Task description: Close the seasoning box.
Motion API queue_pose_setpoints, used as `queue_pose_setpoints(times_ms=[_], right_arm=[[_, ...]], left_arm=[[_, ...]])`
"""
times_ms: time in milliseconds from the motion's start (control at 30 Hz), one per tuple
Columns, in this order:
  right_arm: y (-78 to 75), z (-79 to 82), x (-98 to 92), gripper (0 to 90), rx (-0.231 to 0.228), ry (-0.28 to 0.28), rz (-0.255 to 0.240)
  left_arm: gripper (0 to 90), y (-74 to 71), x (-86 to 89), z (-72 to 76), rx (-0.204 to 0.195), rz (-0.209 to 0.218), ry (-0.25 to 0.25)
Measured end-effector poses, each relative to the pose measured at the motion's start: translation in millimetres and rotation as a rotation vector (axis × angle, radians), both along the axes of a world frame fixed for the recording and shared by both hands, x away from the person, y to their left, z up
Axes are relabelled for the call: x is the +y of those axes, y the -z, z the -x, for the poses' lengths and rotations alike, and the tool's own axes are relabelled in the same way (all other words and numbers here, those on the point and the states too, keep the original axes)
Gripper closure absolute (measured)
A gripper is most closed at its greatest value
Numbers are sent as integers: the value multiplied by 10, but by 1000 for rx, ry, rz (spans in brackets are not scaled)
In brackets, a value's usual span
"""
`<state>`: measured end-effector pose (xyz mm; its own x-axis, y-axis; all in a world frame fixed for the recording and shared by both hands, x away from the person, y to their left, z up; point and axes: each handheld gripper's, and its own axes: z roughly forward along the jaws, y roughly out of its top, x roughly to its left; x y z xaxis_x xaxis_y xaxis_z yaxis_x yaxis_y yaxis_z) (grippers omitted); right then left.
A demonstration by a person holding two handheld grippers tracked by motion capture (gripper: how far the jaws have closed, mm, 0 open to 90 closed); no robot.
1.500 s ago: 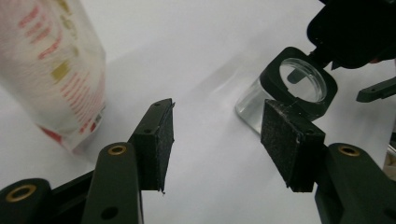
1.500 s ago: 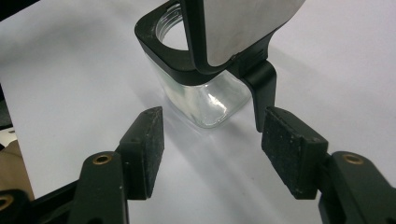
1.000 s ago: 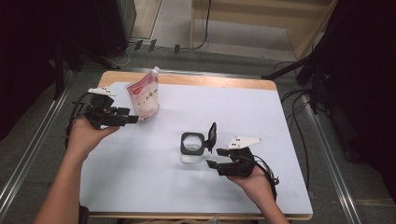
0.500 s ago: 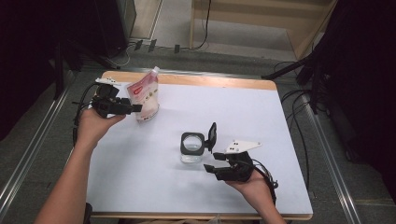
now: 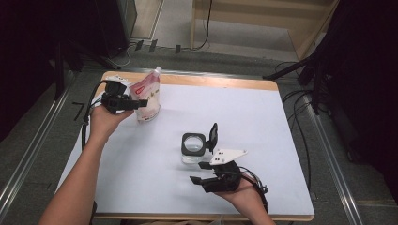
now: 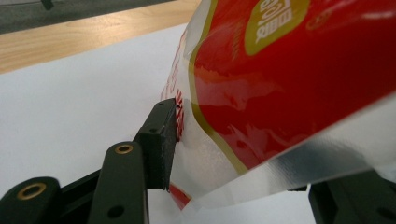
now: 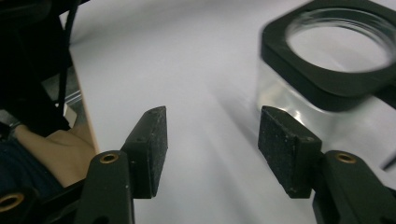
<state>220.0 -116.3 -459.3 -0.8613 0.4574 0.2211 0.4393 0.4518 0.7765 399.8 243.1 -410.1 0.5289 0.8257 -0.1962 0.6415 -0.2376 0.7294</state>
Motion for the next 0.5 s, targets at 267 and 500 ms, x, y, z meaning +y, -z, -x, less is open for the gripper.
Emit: queue_pose_setpoints(times_ms=[267,500], right_arm=[[-19,43,361,429,-11,-68,25],[-9,-17,539,429,33,-63,21]], left_arm=[[635,56,-13,3,-16,-9,-31],[870,31,12,29,-13,1,-19]])
